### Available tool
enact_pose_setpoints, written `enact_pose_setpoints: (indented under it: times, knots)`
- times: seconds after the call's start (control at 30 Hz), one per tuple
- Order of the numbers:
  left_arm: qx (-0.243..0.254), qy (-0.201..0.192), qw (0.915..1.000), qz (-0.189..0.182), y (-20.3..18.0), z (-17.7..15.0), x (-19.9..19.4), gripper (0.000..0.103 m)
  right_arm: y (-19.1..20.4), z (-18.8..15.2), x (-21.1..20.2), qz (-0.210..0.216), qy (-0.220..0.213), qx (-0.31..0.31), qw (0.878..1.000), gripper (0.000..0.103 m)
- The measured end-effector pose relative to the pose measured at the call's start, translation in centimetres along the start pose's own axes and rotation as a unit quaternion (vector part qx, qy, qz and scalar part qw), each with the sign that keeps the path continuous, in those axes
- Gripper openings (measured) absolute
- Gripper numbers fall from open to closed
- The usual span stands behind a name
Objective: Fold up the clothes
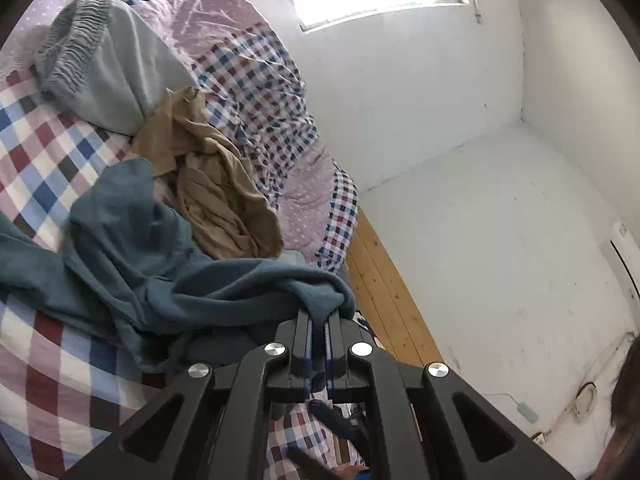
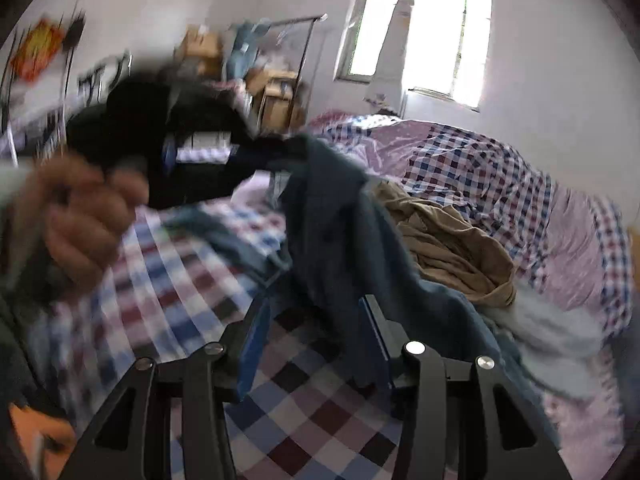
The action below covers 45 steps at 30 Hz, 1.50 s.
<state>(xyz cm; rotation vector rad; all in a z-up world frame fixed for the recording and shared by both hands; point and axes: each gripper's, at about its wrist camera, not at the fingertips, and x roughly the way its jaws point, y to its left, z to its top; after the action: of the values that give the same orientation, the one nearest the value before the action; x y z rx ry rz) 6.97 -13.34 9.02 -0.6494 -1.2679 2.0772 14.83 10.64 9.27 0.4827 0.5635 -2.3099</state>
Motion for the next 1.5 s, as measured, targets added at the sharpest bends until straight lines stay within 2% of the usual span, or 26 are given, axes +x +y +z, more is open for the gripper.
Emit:
enact_pose_setpoints:
  times: [0.2, 0.23, 0.3, 0.33, 0.4, 0.5, 0.53, 0.6, 0.63, 0.67, 0.73, 0.83, 0.97, 1.07, 1.13, 1.17, 1.23, 1.3, 1.37, 1.5]
  knots:
    - [-0.006, 0.015, 0.9993, -0.035, -0.3, -0.4, -0.2, 0.003, -0.1, -1.1, 3.2, -0.055, 0.052, -0.018, 0.997, 0.048]
    - [-0.003, 0.017, 0.9992, -0.036, -0.5, -0.5, -0.2, 0.003, -0.3, -1.2, 3.7, -0.063, 0.058, -0.016, 0.996, 0.043]
    - [0.001, 0.022, 0.9991, -0.037, -0.7, -0.5, -0.4, 0.003, -1.0, -1.2, 4.2, -0.077, 0.064, -0.016, 0.995, 0.008]
    - [0.001, 0.021, 0.9992, -0.033, -0.7, -0.5, -0.5, 0.003, -1.5, -1.0, 3.9, -0.079, 0.059, -0.005, 0.995, 0.000]
    - [-0.001, 0.015, 0.9996, -0.024, -0.5, -0.3, -0.7, 0.003, -2.3, -0.4, 2.5, -0.080, 0.033, 0.015, 0.996, 0.000]
    - [-0.006, 0.004, 0.9999, -0.011, -0.1, 0.1, -1.3, 0.004, -4.2, 0.9, -0.9, -0.092, -0.027, 0.050, 0.994, 0.000]
    - [-0.008, 0.003, 0.9999, -0.007, 0.0, 0.1, -1.3, 0.008, -5.0, 1.3, -1.9, -0.094, -0.044, 0.067, 0.992, 0.000]
    - [-0.004, 0.005, 1.0000, 0.002, 0.0, 0.0, -1.3, 0.025, -6.5, 1.9, -3.8, -0.097, -0.078, 0.103, 0.987, 0.000]
    - [-0.001, 0.007, 0.9999, 0.007, 0.0, -0.1, -1.1, 0.044, -7.8, 2.4, -4.9, -0.094, -0.097, 0.132, 0.982, 0.000]
    - [0.003, 0.010, 0.9999, 0.012, 0.0, -0.2, -0.9, 0.059, -8.8, 2.5, -5.6, -0.087, -0.111, 0.159, 0.977, 0.000]
    - [0.011, 0.017, 0.9995, 0.025, -0.1, -0.5, -0.3, 0.069, -11.0, 2.8, -6.9, -0.073, -0.140, 0.211, 0.965, 0.000]
    - [0.027, 0.033, 0.9980, 0.048, -0.3, -1.2, 0.7, 0.071, -14.5, 1.6, -6.9, -0.026, -0.145, 0.306, 0.940, 0.000]
    - [0.060, 0.065, 0.9922, 0.088, -0.7, -2.5, 2.7, 0.071, -16.4, -0.6, -4.4, -0.022, -0.099, 0.364, 0.926, 0.004]
    - [0.096, 0.098, 0.9853, 0.101, -1.4, -3.8, 4.2, 0.071, -17.8, -2.3, -2.5, -0.019, -0.065, 0.406, 0.912, 0.004]
    - [0.126, 0.124, 0.9780, 0.111, -2.0, -5.0, 5.3, 0.071, -18.7, -3.3, -1.3, -0.017, -0.041, 0.432, 0.901, 0.004]
    - [0.140, 0.135, 0.9740, 0.116, -2.4, -5.5, 5.8, 0.071, -18.7, -3.3, -0.8, -0.025, -0.034, 0.429, 0.902, 0.004]
    - [0.182, 0.162, 0.9600, 0.138, -3.1, -6.9, 6.8, 0.071, -18.7, -3.5, -0.5, -0.031, -0.028, 0.429, 0.902, 0.004]
    - [0.249, 0.187, 0.9339, 0.175, -4.1, -9.0, 7.8, 0.071, -18.7, -3.8, -0.1, -0.036, -0.022, 0.429, 0.902, 0.004]
    - [0.318, 0.205, 0.9013, 0.210, -5.0, -11.1, 8.6, 0.071, -18.6, -4.0, 0.3, -0.042, -0.015, 0.430, 0.902, 0.004]
    - [0.426, 0.218, 0.8435, 0.243, -6.0, -15.2, 9.0, 0.071, -18.6, -4.5, 1.0, -0.053, -0.003, 0.430, 0.901, 0.004]
